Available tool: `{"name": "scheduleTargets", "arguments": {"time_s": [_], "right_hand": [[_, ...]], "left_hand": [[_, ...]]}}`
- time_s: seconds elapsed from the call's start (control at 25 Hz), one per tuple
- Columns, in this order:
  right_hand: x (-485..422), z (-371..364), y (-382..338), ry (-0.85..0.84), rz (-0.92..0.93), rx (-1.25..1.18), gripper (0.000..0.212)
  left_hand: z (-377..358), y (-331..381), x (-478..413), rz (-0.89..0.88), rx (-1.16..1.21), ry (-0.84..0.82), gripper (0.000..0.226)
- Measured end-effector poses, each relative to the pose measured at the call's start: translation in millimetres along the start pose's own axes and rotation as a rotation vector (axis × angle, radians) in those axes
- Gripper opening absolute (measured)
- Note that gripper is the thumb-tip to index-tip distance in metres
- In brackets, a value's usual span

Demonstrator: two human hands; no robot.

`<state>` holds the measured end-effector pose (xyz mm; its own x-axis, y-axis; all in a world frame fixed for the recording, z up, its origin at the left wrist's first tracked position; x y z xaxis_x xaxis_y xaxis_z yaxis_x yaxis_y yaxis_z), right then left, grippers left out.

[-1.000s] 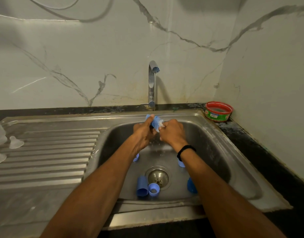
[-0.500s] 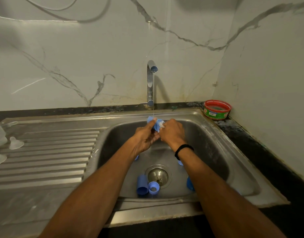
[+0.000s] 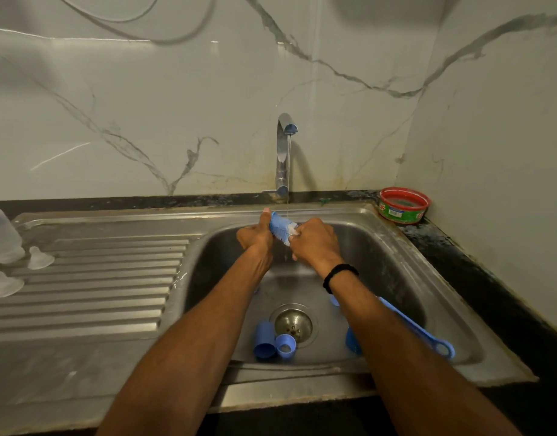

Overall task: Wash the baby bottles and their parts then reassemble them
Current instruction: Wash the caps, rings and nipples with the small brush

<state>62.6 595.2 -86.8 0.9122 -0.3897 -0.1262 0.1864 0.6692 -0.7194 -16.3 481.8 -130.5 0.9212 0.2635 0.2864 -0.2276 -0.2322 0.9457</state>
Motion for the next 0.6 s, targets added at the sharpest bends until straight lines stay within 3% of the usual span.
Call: {"name": "scheduleTargets", "arguments": {"time_s": [0.08,0.16,0.28,0.36,0.52,0.6], "right_hand": [[3,15,0,0.018,0.014,0.042,0.026],[4,32,4,0.069,0.025,0.04,0.023],[3,35,9,0.152,0.022,0.009,0.025],[6,24,8,0.118,0.049,0.037,0.025],[2,18,12,0.112,0.063,0.034,0.023],[2,13,11,0.106,0.064,0.033,0.024]], "left_hand": [[16,-2,-15,0.06,0.075,0.014,0.047],[25,-5,-22,0.047,0.142,-0.086,0.046],[13,-6,-13,-0.08,-0.029,-0.24,0.031],[6,-7,0,-0.139,-0.1,-0.338,0.017],[-3,-7,6,-0.151,-0.111,-0.465,0.028],[-2,-8,3,-0.195,-0.134,-0.421,0.03]]}}
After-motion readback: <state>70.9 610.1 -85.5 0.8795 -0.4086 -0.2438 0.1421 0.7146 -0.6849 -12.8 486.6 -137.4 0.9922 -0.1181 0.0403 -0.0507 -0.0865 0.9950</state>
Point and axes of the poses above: each hand's wrist, its own x-axis away from the middle knuckle, its own z-axis out of the back of the hand, y = z × x, the point moved 3 cm from there along -x, towards the middle knuckle, and after that the axes turned 6 degrees about -x, right-handed, at the moved point
